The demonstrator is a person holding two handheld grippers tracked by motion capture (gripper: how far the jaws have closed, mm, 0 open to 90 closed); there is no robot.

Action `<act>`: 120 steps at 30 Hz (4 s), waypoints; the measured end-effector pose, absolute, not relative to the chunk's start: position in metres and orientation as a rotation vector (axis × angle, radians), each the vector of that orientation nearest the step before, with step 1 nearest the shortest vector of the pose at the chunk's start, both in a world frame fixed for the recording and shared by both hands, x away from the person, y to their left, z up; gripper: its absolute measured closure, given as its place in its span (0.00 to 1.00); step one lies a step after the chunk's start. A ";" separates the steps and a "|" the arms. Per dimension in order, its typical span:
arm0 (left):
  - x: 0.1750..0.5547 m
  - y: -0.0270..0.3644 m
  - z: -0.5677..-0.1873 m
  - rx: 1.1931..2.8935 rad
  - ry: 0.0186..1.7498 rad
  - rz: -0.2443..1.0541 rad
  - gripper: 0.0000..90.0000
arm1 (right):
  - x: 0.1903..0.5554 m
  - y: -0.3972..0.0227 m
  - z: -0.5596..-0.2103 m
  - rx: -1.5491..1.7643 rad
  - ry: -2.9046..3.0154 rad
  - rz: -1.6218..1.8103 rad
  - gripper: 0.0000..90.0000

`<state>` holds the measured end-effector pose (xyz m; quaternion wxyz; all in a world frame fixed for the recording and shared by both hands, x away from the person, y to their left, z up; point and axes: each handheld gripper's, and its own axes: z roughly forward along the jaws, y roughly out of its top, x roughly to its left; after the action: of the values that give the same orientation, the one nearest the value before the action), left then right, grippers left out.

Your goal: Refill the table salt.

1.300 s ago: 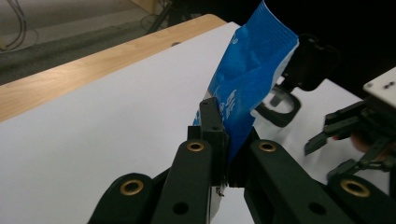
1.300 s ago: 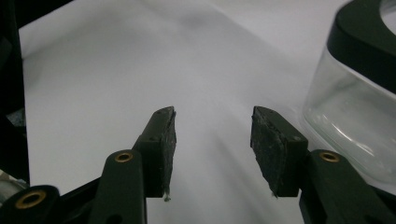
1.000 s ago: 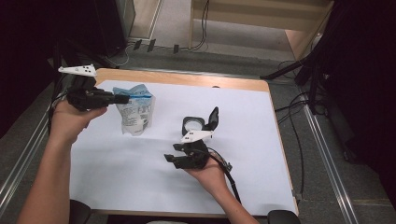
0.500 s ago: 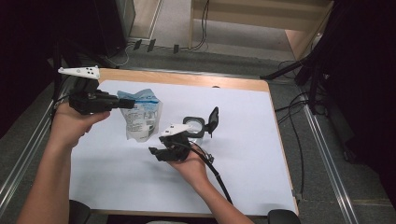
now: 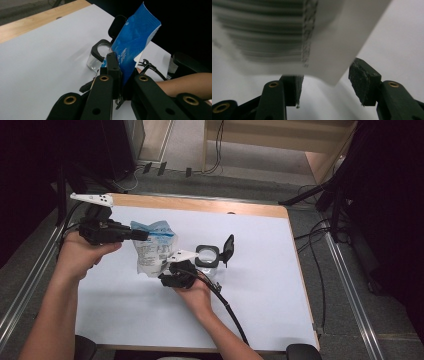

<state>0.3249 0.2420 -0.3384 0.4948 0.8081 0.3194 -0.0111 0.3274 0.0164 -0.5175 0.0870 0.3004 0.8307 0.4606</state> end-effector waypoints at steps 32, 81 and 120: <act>0.347 0.202 -0.374 1.996 0.806 -0.071 0.92 | 0.299 0.012 -0.518 0.745 2.463 1.419 0.55; 0.348 0.172 -0.390 2.069 0.771 -0.086 0.71 | 0.287 -0.004 -0.522 0.756 2.432 1.453 0.63; 0.358 0.137 -0.396 2.101 0.813 -0.100 0.95 | 0.292 -0.013 -0.514 0.843 2.440 1.656 0.65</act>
<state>0.3583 0.1372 -0.3965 0.4288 0.8417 0.3256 -0.0400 0.2915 -0.0130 -0.5140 0.0374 0.2746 0.7949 0.5397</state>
